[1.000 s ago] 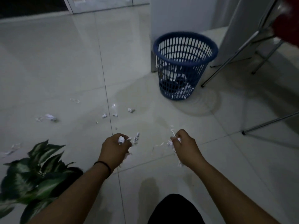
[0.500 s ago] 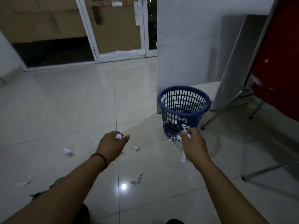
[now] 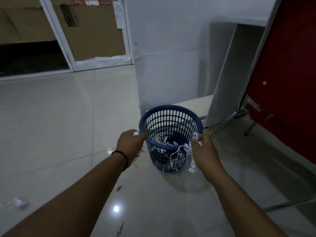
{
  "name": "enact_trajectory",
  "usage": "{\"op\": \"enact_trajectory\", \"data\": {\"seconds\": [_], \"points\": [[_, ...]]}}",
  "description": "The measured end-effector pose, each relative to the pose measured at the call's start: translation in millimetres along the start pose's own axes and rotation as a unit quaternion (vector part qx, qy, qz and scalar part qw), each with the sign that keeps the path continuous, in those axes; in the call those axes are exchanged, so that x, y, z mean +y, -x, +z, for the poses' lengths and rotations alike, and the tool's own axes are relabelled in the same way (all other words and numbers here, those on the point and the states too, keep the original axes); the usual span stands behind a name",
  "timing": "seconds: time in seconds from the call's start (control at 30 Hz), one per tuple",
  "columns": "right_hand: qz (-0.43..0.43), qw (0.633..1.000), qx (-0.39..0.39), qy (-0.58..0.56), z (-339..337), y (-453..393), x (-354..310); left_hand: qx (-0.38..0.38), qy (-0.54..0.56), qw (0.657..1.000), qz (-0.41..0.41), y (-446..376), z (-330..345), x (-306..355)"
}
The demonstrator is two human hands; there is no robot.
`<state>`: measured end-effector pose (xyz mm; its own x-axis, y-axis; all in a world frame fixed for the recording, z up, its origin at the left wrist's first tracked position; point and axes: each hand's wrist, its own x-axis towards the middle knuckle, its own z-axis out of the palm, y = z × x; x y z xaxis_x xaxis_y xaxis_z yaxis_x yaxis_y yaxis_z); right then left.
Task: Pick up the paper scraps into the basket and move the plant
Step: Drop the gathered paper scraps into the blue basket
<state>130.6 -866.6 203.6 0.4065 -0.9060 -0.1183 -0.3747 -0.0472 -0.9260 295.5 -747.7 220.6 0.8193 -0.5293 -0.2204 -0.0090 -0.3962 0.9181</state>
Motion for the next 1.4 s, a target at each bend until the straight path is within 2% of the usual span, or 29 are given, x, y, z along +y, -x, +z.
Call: {"op": "enact_trajectory", "data": {"seconds": [0.27,0.53,0.6,0.7,0.8,0.87,0.97,1.1,1.4], "points": [[0.107,0.992,-0.002,-0.073,33.2,-103.2,-16.1,-0.029,0.093,0.992,-0.076,-85.1,31.8,10.6],[0.242,0.959,-0.002,-0.15,66.3,-153.4,-2.1,-0.063,0.14,0.982,-0.108,-143.1,37.1,1.5],[0.259,0.95,-0.015,-0.174,72.2,-162.3,-0.6,-0.094,0.177,0.97,-0.138,-153.6,40.4,-1.0],[0.251,0.944,-0.02,-0.213,81.2,-171.9,-5.5,-0.145,0.272,0.93,-0.2,-166.4,38.5,-2.3],[0.283,0.905,-0.093,-0.303,85.0,-175.7,-8.2,-0.16,0.306,0.906,-0.242,-172.2,36.6,-3.3],[0.288,0.893,-0.093,-0.334,81.6,-179.2,-13.1,-0.177,0.291,0.911,-0.233,-167.4,36.9,3.5],[0.294,0.899,-0.06,-0.318,76.5,-175.0,-20.6,-0.187,0.247,0.926,-0.216,-165.9,37.6,9.7],[0.287,0.905,-0.07,-0.307,66.2,-171.4,-15.6,-0.138,0.202,0.952,-0.183,-161.2,45.7,15.6],[0.218,0.954,-0.166,-0.123,72.9,-123.5,-14.9,-0.041,0.119,0.988,-0.092,-112.5,13.6,21.1]]}}
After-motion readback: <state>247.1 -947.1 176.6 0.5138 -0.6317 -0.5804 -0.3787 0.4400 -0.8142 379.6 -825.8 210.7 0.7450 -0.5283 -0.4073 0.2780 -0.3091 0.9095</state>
